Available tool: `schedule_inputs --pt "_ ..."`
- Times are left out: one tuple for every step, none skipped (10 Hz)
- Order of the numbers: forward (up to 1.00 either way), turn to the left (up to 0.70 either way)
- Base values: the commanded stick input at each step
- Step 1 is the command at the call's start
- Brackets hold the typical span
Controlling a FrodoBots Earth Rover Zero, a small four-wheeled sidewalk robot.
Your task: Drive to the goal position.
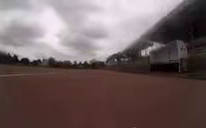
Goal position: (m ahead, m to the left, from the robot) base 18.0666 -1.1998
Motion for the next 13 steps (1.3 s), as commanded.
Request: schedule_inputs --pt "0.70 0.00" --pt "0.70 0.00" --pt "0.70 0.00" --pt "0.70 0.00" --pt "0.70 0.00" --pt "0.70 0.00" --pt "0.70 0.00" --pt "0.70 0.00" --pt "0.70 0.00" --pt "0.70 0.00" --pt "0.70 0.00" --pt "0.70 0.00" --pt "0.70 0.00"
